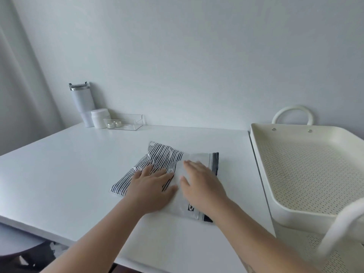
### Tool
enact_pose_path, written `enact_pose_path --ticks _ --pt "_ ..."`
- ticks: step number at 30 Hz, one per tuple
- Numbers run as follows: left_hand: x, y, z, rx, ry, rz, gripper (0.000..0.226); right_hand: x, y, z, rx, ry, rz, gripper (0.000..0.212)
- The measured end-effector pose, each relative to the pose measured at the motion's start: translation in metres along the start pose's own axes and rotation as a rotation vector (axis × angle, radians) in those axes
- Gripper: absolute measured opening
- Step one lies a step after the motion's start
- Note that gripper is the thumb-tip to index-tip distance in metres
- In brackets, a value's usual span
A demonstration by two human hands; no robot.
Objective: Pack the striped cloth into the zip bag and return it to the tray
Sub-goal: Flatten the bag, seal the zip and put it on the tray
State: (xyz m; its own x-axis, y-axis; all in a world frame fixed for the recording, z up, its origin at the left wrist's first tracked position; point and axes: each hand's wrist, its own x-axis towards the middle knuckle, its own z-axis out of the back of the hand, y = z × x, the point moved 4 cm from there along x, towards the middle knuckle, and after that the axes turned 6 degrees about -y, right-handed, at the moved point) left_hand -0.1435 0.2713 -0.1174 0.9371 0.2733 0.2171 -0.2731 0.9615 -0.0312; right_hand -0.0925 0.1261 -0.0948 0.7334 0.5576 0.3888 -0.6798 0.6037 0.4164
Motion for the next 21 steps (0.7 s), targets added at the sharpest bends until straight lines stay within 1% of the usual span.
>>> enact_pose_path --ticks 3,6,8,10,12,14,15,17,19,21 --pt "-0.009 -0.008 0.007 0.073 -0.045 -0.05 0.055 0.007 -0.005 -0.023 -0.089 0.153 -0.03 0.053" --pt "-0.003 -0.001 0.023 -0.03 -0.142 -0.028 0.047 0.003 -0.025 -0.032 -0.173 0.266 0.007 0.057" --pt "0.005 0.009 0.028 -0.043 -0.207 -0.011 0.046 0.004 -0.035 -0.026 -0.151 0.326 0.046 0.054" --pt "0.009 0.019 0.019 -0.057 -0.109 0.047 0.053 0.01 -0.04 -0.016 -0.105 0.315 0.033 0.045" --pt "0.01 0.024 0.003 -0.146 0.012 0.122 0.057 0.023 -0.035 -0.007 -0.112 0.2 0.026 0.036" --pt "0.012 0.025 -0.004 -0.193 0.042 0.141 0.058 0.035 -0.017 -0.012 -0.076 0.144 0.072 0.045" --pt "0.013 0.024 -0.006 -0.193 0.044 0.129 0.057 0.039 -0.005 -0.019 -0.042 0.161 0.105 0.05" --pt "0.015 0.023 -0.006 -0.185 0.065 0.106 0.057 0.046 0.014 -0.039 -0.021 0.245 0.146 0.054" --pt "0.015 0.023 -0.007 -0.161 0.091 0.106 0.057 0.049 0.015 -0.058 -0.065 0.323 0.133 0.053" --pt "0.014 0.022 -0.008 -0.113 0.102 0.106 0.057 0.051 0.007 -0.067 -0.105 0.347 0.092 0.054"
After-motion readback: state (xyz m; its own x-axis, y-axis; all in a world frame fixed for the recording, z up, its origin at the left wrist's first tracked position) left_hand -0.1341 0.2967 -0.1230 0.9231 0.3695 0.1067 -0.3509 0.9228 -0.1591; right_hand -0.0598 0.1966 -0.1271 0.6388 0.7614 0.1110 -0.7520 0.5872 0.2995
